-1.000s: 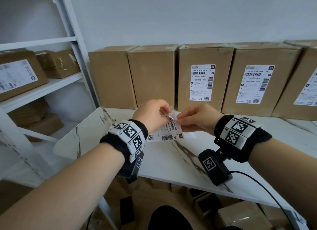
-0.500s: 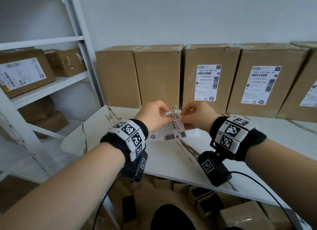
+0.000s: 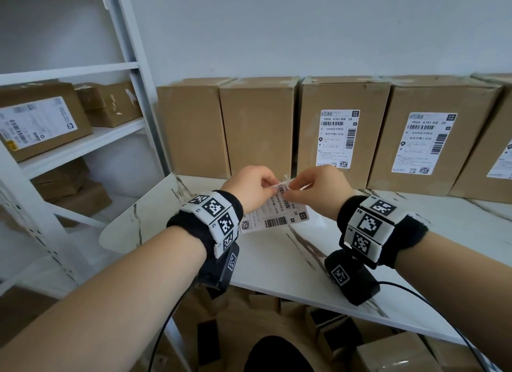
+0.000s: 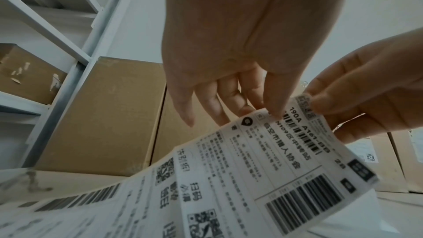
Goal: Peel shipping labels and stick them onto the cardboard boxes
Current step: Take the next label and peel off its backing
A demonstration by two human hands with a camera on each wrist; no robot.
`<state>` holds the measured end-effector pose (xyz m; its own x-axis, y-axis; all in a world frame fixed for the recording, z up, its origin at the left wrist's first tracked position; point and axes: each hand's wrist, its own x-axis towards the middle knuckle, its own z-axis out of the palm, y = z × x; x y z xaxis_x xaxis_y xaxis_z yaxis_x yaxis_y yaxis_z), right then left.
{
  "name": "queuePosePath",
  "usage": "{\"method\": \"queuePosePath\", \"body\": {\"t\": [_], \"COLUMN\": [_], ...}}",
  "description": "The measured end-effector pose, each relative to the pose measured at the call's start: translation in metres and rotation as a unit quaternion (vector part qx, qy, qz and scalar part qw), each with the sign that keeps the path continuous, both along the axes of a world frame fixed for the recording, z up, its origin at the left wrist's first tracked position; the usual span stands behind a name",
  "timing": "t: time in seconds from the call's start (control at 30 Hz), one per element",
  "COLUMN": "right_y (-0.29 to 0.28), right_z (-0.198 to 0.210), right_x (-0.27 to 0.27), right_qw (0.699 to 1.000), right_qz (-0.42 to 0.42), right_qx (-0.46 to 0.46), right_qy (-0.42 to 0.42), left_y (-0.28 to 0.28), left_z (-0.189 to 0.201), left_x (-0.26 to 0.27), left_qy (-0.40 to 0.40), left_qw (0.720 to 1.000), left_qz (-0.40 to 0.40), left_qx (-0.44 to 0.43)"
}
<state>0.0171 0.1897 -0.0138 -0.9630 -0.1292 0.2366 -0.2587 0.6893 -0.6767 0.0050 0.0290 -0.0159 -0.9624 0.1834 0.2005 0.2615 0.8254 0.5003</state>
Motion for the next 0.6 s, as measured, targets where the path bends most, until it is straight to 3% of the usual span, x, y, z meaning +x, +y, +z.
{"method": "queuePosePath", "body": {"t": [0.33,0.6], "right_y": [-0.004,-0.006], "right_z": [0.004,0.003], "right_x": [-0.006,-0.002], "right_qw": [0.991,0.988], "right_qz": [0.003,0.044], "right_qx": [0.095,0.096], "right_qy": [0.093,0.109], "left_y": [0.005,0.002], "left_z": [0.024,0.033], "left_x": [-0.002,-0.007], "left_qy": [-0.063,-0.091], "left_qw": [0.997,0.996], "left_qz": [-0.013,-0.017], "left_qx": [0.044,-0.018]}}
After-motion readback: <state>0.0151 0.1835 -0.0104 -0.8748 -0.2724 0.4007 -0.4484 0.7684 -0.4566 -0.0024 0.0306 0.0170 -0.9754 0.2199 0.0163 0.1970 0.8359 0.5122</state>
